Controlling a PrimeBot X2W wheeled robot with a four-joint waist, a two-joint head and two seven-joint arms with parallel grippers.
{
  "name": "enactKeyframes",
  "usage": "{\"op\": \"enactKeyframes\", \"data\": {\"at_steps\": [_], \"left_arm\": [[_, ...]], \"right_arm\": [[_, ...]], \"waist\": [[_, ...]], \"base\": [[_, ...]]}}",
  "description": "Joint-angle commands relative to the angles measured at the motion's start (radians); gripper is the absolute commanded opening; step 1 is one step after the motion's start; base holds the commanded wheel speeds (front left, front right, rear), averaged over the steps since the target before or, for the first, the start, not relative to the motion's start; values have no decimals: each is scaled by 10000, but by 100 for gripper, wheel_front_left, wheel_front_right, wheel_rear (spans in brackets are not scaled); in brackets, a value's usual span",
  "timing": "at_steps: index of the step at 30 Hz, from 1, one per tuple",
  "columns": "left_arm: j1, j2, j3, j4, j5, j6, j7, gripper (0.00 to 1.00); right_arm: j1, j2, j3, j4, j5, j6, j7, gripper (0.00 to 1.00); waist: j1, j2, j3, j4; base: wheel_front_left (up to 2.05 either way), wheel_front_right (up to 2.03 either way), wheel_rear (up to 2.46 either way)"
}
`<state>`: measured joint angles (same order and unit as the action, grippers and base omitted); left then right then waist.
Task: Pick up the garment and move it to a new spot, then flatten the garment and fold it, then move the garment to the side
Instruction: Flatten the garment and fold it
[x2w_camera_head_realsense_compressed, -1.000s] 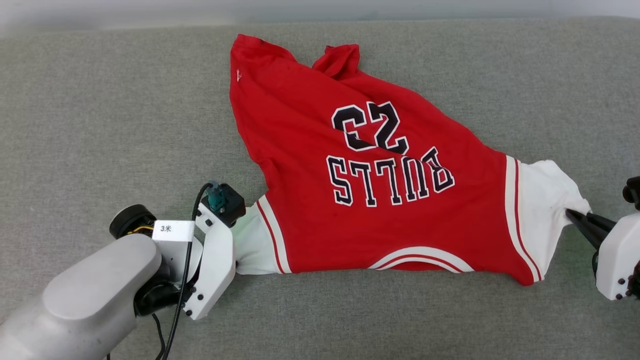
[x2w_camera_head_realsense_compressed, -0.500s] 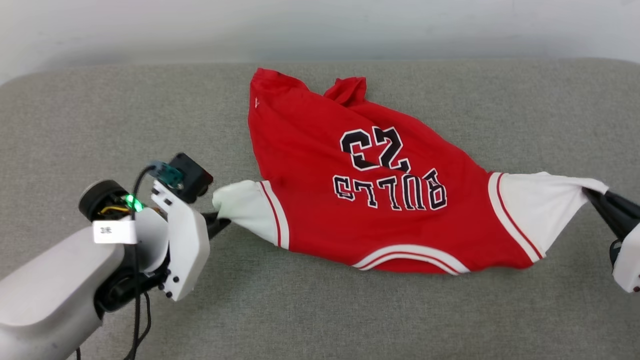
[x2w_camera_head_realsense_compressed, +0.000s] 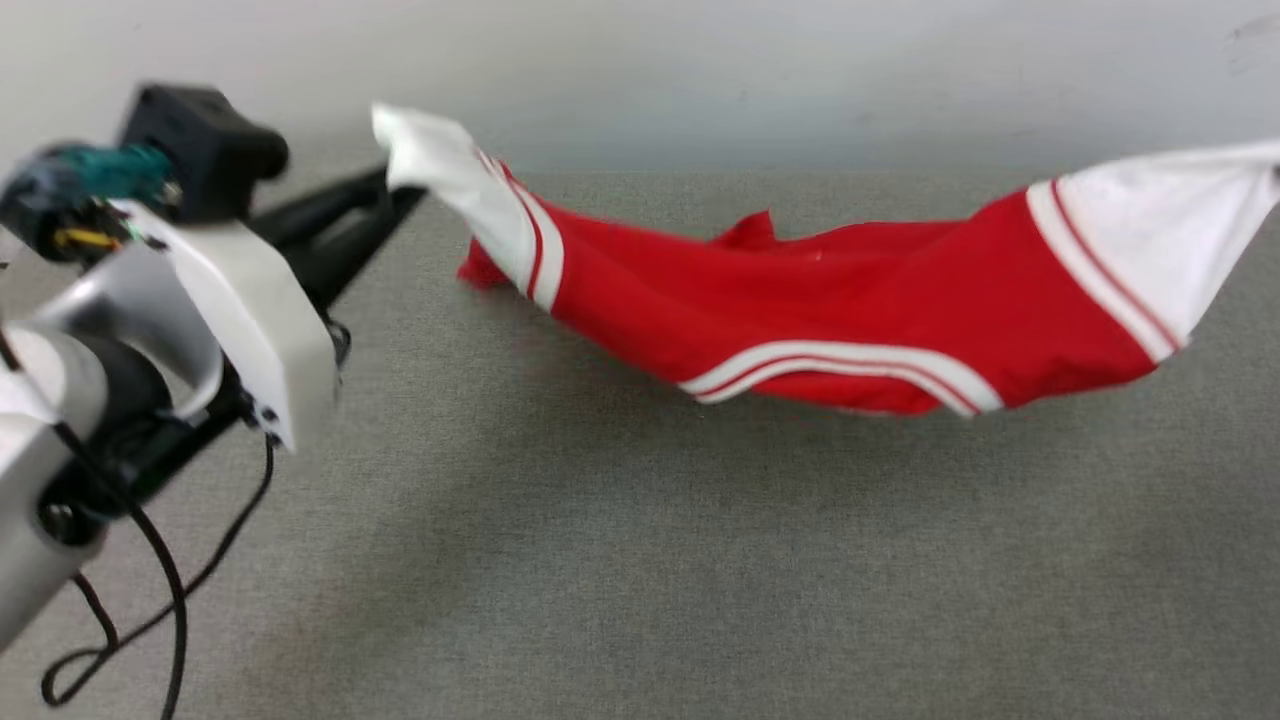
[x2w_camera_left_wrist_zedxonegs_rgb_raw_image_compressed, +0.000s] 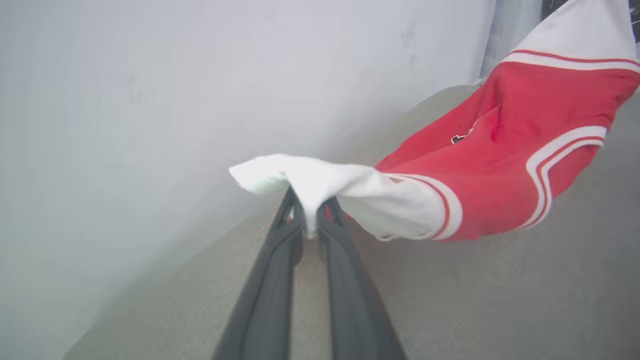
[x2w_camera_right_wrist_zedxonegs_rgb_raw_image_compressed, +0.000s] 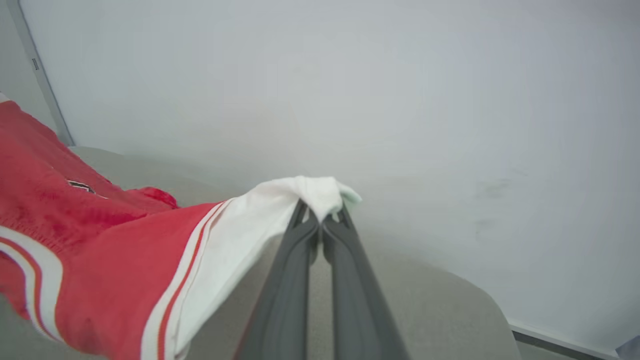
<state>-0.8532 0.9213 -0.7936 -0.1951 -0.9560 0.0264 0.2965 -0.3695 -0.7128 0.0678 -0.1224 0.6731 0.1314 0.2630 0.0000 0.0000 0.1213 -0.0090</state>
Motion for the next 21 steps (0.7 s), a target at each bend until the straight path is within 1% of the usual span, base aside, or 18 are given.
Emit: {"op": "enactKeyframes", "data": {"at_steps": [1,5,9,15,21], "left_arm": [[-329,-26,208,-63,120,33,-186,0],[-1073,-218,548,-143,411,-41,-467,0],[-1938,-563,818,-8,635,-134,-612,0],[-3095,-1077,1070,482,725,-271,-587,0],[-4141,-1565,1104,1078,794,-453,-343,0]], "right_arm": [[-358,94,-197,-217,-70,-13,53,0],[-1216,182,-515,-618,-149,-13,247,0],[-2170,290,-635,-747,-322,-13,395,0],[-3558,475,-548,-397,-571,-15,494,0],[-4975,628,-241,138,-779,-13,659,0]], "waist": [[0,0,-17,28],[0,0,-3,79],[0,0,78,130],[0,0,355,177],[0,0,1052,206]], "base": [[0,0,0],[0,0,0],[0,0,0],[0,0,0],[0,0,0]]}}
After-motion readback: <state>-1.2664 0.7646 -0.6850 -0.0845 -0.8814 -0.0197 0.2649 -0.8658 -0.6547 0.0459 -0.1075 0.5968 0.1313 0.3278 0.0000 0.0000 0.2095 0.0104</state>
